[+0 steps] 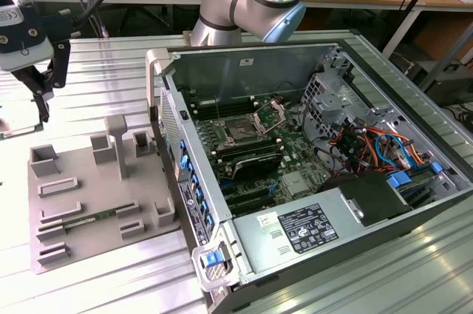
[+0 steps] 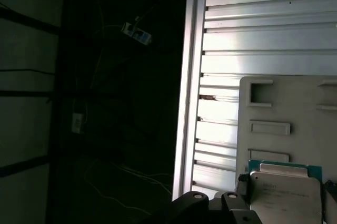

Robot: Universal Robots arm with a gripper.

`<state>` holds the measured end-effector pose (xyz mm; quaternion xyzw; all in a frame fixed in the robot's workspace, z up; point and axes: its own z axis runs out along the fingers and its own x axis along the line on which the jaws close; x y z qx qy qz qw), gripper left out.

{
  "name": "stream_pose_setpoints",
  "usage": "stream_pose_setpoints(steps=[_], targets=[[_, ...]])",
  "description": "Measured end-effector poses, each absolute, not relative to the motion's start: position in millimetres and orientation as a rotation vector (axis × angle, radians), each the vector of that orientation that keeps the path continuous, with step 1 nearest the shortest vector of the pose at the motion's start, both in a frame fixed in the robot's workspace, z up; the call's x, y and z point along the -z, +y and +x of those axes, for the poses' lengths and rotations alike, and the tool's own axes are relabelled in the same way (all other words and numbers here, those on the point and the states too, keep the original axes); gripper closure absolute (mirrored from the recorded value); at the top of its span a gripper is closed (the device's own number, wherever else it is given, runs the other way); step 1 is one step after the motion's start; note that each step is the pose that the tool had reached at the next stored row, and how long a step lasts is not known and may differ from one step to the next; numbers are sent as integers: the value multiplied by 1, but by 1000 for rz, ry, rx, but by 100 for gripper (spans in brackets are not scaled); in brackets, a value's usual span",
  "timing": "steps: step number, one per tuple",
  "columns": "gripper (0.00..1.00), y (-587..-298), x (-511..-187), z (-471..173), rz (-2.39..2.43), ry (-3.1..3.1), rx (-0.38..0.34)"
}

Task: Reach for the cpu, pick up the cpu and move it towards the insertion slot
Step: 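Pick up the cpu and move it towards the insertion slot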

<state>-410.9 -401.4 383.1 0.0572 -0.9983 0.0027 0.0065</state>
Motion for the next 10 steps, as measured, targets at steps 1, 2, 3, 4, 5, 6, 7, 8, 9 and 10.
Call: stream_pose_setpoints(steps=[1,2,3,4,5,6,7,8,9,10], targets=[[45,-401,-384,-411,179,-3123,-8],[45,-401,-385,-411,179,-3123,-8],[45,-401,-386,-411,179,-3124,-8],[45,-401,-388,-411,179,-3123,-8],[45,-401,-388,-411,179,-3124,-8],[45,-401,-391,-411,179,-3123,-8],[45,-401,-391,-411,179,-3124,-8],[45,-401,-392,-411,179,-3124,-8],[45,-401,-393,-411,179,-3124,-8],[45,-401,-394,-411,179,-3124,-8]])
